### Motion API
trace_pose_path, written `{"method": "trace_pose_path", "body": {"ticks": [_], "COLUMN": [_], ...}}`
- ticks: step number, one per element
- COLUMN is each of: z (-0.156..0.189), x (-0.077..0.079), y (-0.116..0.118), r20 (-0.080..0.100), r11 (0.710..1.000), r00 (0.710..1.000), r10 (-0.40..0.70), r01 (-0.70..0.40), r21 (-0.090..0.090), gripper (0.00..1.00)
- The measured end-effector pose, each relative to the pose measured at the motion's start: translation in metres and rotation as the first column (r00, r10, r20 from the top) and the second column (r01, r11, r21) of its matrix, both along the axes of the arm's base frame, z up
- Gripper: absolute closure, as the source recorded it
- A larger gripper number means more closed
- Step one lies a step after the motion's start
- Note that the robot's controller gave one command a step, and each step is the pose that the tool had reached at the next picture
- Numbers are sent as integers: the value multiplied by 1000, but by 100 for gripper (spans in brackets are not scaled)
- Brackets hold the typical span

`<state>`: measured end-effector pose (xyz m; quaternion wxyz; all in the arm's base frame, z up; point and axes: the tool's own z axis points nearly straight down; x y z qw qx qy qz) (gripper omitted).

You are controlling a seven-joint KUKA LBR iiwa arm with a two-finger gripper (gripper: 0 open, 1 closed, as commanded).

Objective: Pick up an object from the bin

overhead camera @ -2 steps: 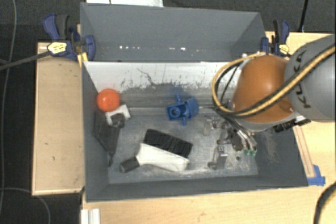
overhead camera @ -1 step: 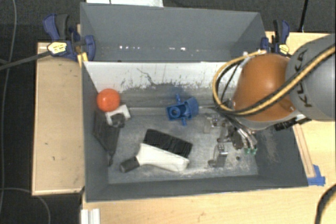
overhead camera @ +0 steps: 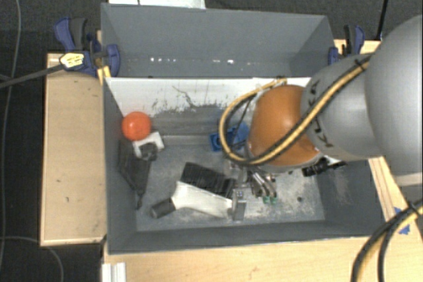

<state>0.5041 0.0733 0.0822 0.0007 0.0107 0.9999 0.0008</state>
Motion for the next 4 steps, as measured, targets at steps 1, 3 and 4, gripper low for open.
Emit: {"method": "trace_pose_path", "body": {"ticks": [1, 3, 4], "z": [35, -8, -11], "x": [-3, -12, -24], "y": [18, 56, 57], "r20": [-8, -3, 9], "r11": [998, 1000, 1000], "r00": [998, 1000, 1000], "r10": [70, 12, 3], "r01": [-70, -12, -3], "r21": [-2, 0, 3], "gripper": [0, 0, 100]}}
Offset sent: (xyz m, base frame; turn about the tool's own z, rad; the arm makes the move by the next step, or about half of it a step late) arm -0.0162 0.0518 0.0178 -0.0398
